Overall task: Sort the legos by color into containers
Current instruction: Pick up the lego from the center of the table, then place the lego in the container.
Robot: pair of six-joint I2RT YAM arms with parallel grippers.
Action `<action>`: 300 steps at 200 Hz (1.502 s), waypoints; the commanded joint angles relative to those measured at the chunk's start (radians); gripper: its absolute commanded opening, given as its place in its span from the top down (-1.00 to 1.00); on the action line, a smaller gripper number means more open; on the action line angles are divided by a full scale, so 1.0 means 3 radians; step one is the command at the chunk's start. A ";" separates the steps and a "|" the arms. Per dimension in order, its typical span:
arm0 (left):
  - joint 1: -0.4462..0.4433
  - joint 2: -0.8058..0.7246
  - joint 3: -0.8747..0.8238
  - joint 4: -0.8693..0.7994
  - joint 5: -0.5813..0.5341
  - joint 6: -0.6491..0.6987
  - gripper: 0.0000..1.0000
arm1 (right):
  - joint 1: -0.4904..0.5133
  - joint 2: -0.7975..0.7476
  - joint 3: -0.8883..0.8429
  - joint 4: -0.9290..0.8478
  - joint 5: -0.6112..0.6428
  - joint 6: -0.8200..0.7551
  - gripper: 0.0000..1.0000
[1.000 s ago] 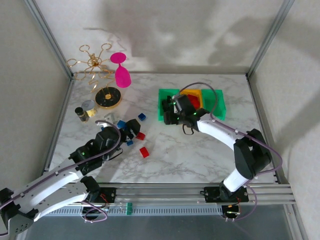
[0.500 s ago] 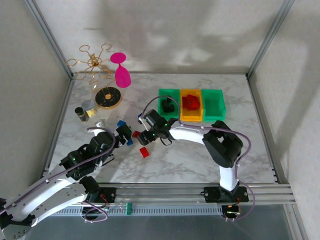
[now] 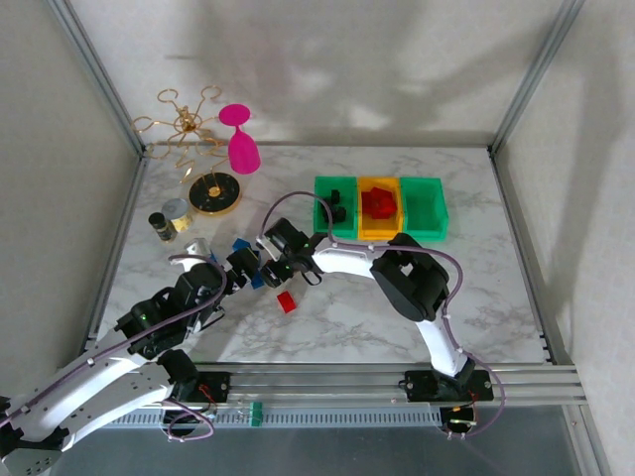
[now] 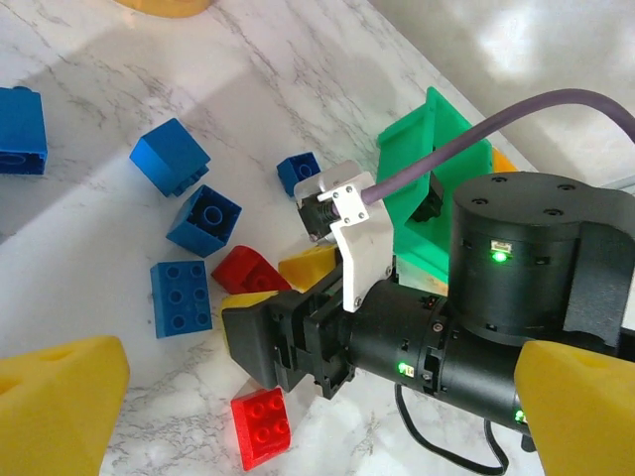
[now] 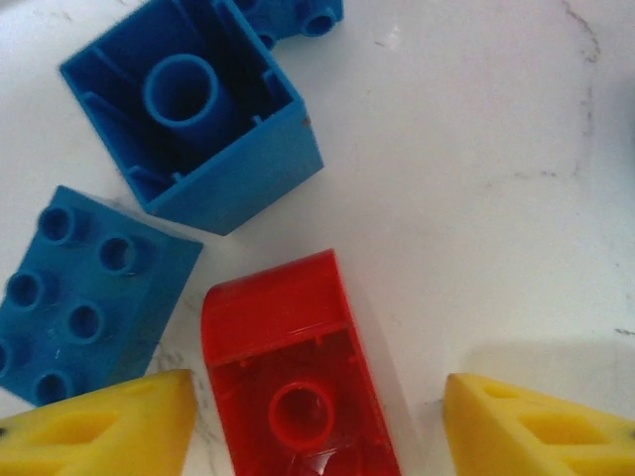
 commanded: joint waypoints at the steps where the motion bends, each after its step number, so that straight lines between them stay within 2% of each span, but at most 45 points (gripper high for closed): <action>1: 0.0039 -0.0025 -0.0042 -0.0181 -0.0140 -0.0160 -0.99 | 0.0052 0.0094 0.0143 -0.0126 0.0111 -0.0050 -0.20; 64: 0.0039 -0.0012 -0.0037 -0.0148 -0.0092 -0.0171 -0.99 | 0.0065 -0.0011 0.0045 -0.0104 0.0159 -0.0005 0.29; 125: 0.0039 -0.0020 -0.0031 -0.0073 0.0018 -0.0151 -0.99 | 0.0050 -0.0469 -0.0322 -0.0010 0.0118 0.0251 0.46; 161: 0.0035 0.0019 -0.0048 0.0052 0.0124 -0.0092 -0.99 | -0.0084 -0.0878 -0.0677 0.0042 0.0112 0.0560 0.52; 204: 0.0030 0.0176 -0.0093 0.0389 0.0301 0.0012 -0.99 | -0.0411 -0.1487 -0.1079 -0.0032 0.0290 0.0897 0.56; 244: 0.0019 0.0451 -0.0048 0.0735 0.0418 0.0163 -0.99 | -0.0817 -0.1845 -0.1149 -0.0240 0.0499 0.0973 0.56; 300: -0.0011 0.0984 0.0090 0.1258 0.0563 0.0372 -0.99 | -0.1538 -0.1724 -0.0850 -0.0328 0.0678 0.0924 0.56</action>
